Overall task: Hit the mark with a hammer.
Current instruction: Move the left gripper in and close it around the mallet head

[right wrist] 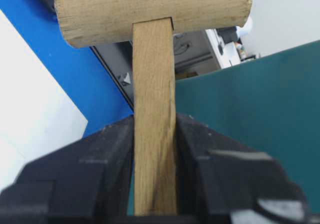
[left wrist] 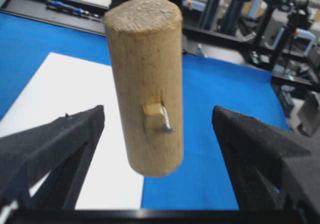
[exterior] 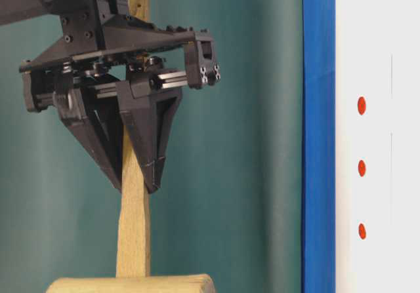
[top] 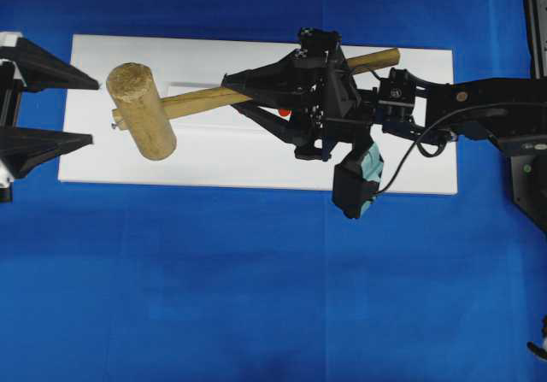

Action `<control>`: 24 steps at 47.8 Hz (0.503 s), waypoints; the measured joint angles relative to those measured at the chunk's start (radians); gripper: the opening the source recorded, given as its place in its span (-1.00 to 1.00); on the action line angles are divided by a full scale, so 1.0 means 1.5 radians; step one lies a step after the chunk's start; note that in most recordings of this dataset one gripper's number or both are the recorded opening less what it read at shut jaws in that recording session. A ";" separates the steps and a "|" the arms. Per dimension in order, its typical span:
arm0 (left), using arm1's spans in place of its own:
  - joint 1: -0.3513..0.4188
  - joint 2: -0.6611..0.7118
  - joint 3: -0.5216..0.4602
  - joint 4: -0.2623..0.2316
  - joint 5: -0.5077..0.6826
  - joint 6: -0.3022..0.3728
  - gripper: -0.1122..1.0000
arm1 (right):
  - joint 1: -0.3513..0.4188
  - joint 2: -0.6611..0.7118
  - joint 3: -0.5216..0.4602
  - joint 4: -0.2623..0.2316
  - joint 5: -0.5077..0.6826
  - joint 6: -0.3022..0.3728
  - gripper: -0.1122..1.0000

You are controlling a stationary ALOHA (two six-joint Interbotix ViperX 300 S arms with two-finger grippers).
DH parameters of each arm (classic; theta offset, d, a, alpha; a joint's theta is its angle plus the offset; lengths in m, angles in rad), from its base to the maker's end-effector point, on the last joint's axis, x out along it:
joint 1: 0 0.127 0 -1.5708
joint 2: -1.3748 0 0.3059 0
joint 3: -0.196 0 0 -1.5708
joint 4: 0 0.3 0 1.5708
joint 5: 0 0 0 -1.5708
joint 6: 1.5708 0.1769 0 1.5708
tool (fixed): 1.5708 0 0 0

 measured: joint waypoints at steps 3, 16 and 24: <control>0.002 0.029 -0.004 0.000 -0.027 0.001 0.88 | 0.000 0.000 0.000 -0.001 -0.001 0.000 -0.63; 0.016 0.164 -0.047 0.000 -0.115 0.000 0.88 | 0.000 0.001 0.000 0.000 0.002 -0.001 -0.63; 0.016 0.233 -0.083 0.000 -0.127 0.000 0.88 | 0.000 0.001 0.000 0.000 0.011 -0.001 -0.63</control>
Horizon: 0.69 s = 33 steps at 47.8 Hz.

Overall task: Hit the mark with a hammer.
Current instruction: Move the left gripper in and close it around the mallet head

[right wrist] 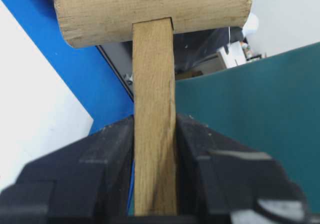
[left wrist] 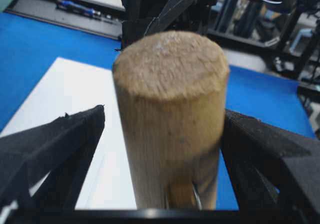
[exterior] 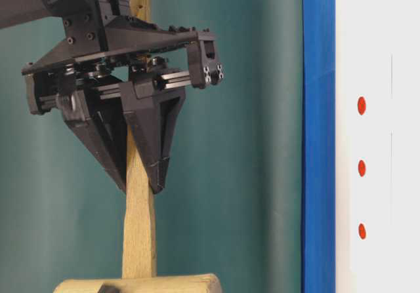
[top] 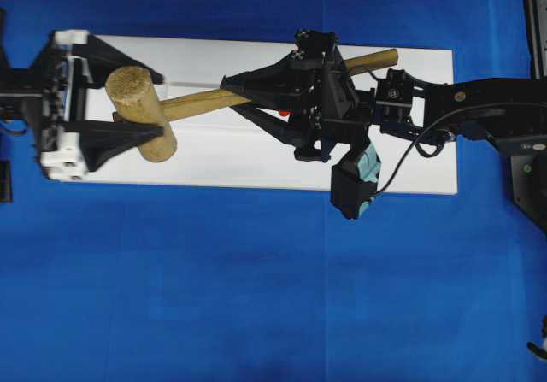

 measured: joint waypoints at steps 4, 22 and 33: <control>0.000 0.015 -0.010 0.001 0.001 -0.001 0.86 | 0.000 0.000 0.000 0.000 0.000 0.000 -0.63; -0.001 0.017 -0.014 0.000 0.027 -0.002 0.01 | -0.005 0.000 -0.002 0.003 0.011 0.001 -0.63; -0.001 0.016 -0.014 -0.002 0.034 0.000 0.01 | -0.011 0.000 -0.012 0.018 0.039 0.001 -0.62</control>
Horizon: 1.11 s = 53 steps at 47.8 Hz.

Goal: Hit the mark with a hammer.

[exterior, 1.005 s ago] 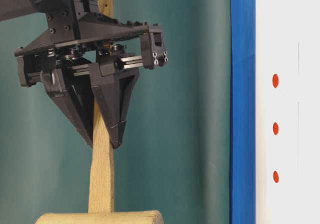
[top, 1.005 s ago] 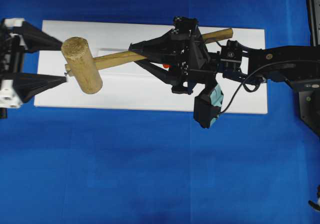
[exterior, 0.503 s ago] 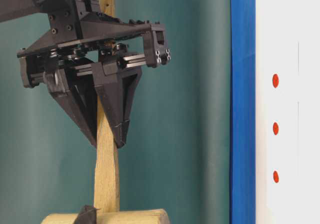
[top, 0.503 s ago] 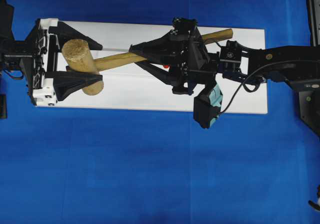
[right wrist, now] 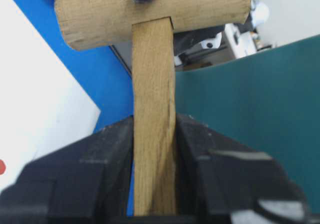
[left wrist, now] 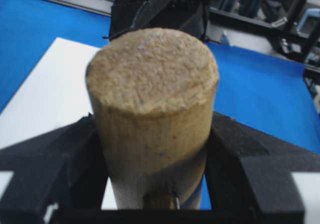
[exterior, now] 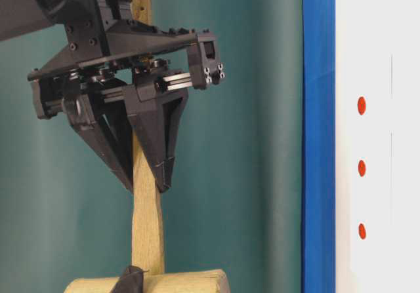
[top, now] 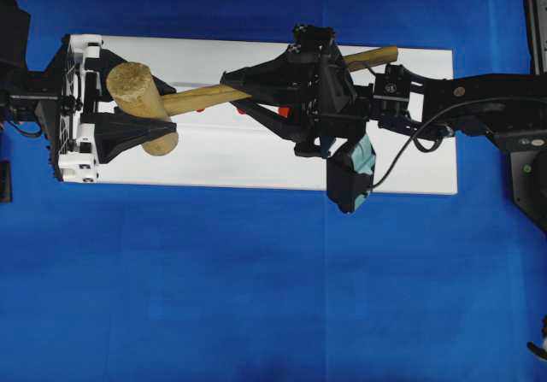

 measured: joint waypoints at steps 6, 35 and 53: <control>0.002 -0.001 0.000 -0.001 0.001 0.000 0.01 | -0.002 0.000 -0.006 0.013 0.018 0.000 -0.53; 0.000 -0.004 0.001 0.005 0.016 0.061 0.01 | -0.002 -0.040 -0.014 0.177 0.151 0.059 0.95; -0.032 -0.005 0.001 0.006 0.040 0.251 0.01 | -0.018 -0.058 -0.015 0.333 0.288 0.074 0.95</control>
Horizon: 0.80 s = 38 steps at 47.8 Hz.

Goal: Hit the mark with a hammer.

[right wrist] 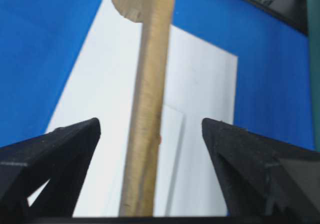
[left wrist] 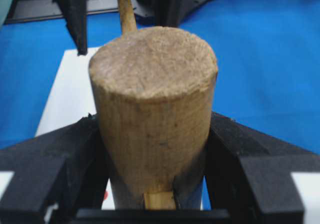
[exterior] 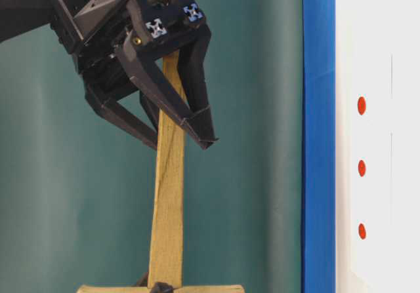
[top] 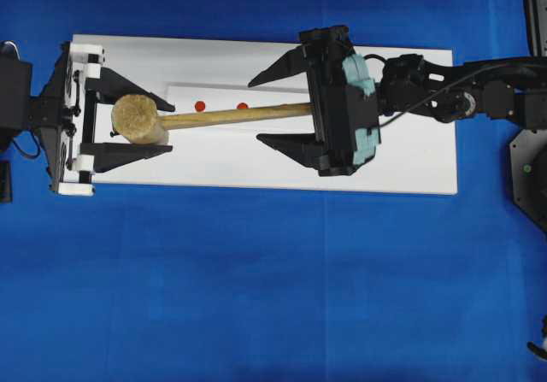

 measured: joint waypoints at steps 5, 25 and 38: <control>0.000 0.001 0.000 -0.001 0.008 0.012 0.01 | 0.000 -0.001 0.000 0.016 0.005 -0.001 0.95; -0.001 0.001 0.000 -0.001 0.009 0.013 0.01 | 0.000 0.000 0.000 0.041 0.029 -0.001 -0.22; -0.001 0.000 0.000 -0.001 0.009 0.012 0.01 | -0.003 0.000 0.000 0.045 0.039 0.001 -0.76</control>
